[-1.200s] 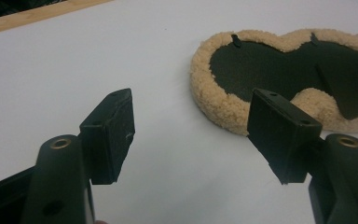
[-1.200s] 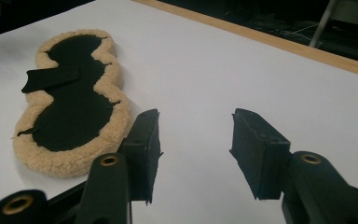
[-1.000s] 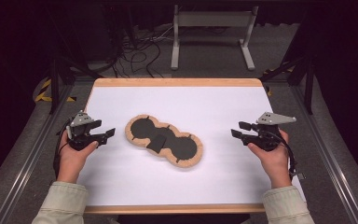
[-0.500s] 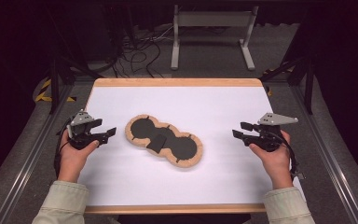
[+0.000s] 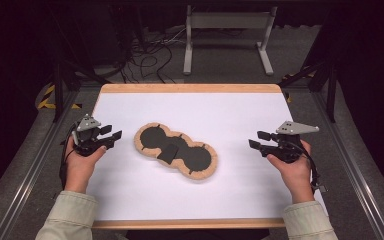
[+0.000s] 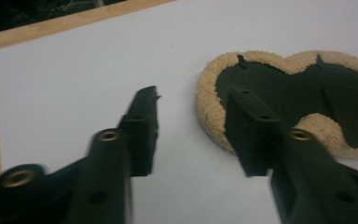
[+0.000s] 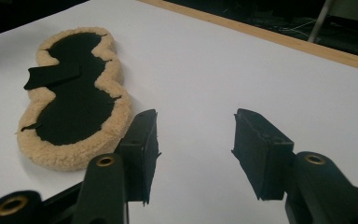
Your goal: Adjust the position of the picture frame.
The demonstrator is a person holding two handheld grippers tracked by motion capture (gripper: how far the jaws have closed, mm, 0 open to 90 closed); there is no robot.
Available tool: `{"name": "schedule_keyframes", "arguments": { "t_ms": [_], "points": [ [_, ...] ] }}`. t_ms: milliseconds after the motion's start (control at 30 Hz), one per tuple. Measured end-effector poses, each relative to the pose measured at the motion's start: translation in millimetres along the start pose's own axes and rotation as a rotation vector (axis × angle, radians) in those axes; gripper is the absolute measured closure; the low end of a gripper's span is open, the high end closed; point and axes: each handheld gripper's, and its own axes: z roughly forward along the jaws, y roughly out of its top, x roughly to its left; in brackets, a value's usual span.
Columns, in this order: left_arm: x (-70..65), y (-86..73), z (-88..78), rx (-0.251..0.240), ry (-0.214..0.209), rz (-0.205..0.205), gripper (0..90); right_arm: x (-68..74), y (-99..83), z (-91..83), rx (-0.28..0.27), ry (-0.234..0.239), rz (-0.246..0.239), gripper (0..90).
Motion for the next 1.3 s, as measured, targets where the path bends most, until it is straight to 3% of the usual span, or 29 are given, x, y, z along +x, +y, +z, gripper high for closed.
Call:
{"name": "schedule_keyframes", "arguments": {
  "t_ms": [33,67,100,133,300,600,800,1100,1300],
  "points": [
    [3.9,-0.2,2.2,0.008,-0.003,-0.025,78.2,0.4,-1.1,0.0,0.005,-0.004,-0.001,50.1],
    [3.9,-0.2,2.2,0.008,-0.003,-0.025,83.3,0.4,-1.1,0.0,0.005,-0.004,-0.001,50.1],
    [7.3,-1.0,4.0,0.012,-0.015,-0.052,83.3,0.5,-1.5,-0.2,0.007,-0.004,0.002,50.1],
    [8.9,-1.3,4.5,0.015,-0.017,-0.062,90.0,0.6,-2.4,-0.8,0.010,-0.005,-0.001,50.0],
    [10.9,-0.4,11.4,0.018,0.000,-0.062,90.0,2.1,-5.0,-5.1,0.010,-0.012,0.005,49.6],
    [11.0,5.4,29.2,0.022,-0.017,-0.072,90.0,7.2,-9.6,-14.5,0.010,-0.010,0.014,49.1],
    [15.5,3.7,48.4,0.053,-0.039,-0.112,90.0,11.9,-14.7,-20.0,0.021,-0.018,0.015,48.7],
    [18.4,-2.6,77.7,0.133,-0.068,-0.119,90.0,18.4,-21.7,-25.9,0.037,-0.022,0.018,47.9],
    [15.5,-5.6,90.4,0.150,-0.089,-0.123,90.0,19.5,-26.6,-26.1,0.057,-0.025,0.020,47.4]
  ]
}}
